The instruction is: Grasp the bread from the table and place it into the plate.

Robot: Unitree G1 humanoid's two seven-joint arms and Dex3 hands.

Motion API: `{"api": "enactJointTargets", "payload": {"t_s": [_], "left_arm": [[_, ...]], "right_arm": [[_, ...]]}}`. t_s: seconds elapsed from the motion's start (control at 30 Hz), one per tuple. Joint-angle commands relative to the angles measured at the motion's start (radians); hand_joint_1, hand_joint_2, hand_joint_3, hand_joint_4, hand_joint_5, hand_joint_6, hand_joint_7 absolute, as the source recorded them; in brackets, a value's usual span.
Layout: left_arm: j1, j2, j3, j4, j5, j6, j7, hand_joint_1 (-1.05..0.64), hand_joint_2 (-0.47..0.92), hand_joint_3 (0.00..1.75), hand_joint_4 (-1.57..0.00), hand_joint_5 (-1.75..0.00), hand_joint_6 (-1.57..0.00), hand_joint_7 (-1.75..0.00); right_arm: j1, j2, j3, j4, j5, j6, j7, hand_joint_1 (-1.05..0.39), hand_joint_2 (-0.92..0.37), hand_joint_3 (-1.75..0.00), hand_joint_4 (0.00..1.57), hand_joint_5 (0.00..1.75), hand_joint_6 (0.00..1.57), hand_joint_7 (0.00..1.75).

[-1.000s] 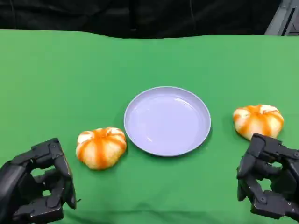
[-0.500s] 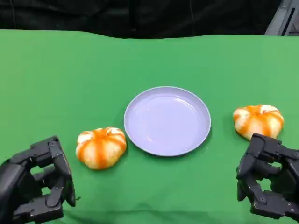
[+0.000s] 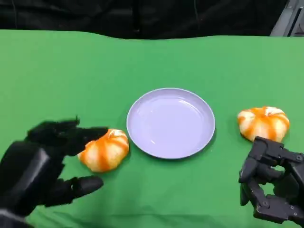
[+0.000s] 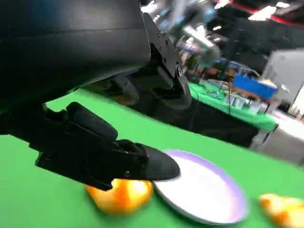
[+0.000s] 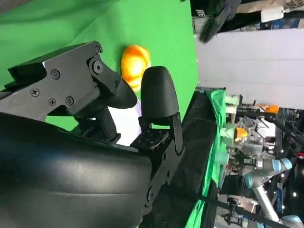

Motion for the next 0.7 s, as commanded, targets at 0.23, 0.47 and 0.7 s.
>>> {"api": "enactJointTargets", "payload": {"t_s": [0.23,0.47,0.7], "left_arm": [[-0.141,0.062,-0.137,0.16,0.176,0.128,0.016,-0.91,0.92,0.17,-0.21,-0.07,-0.44,0.0],[-0.209,0.073,-0.214,0.308,0.183,0.183,0.061,-0.9,0.92,0.2,-0.24,-0.07,-0.45,-0.01],[-0.266,0.082,-0.264,0.432,0.172,0.218,0.099,-0.9,0.92,0.24,-0.25,-0.05,-0.44,0.0]], "right_arm": [[0.002,-0.013,0.0,-0.01,-0.004,0.007,-0.007,-0.02,-0.69,-1.05,0.78,1.75,0.64,1.55],[0.007,-0.012,0.001,-0.017,-0.002,0.011,-0.012,-0.02,-0.69,-1.06,0.78,1.75,0.65,1.55],[0.01,-0.017,0.001,-0.022,-0.01,0.011,-0.015,-0.03,-0.69,-1.06,0.78,1.75,0.65,1.55]]}}
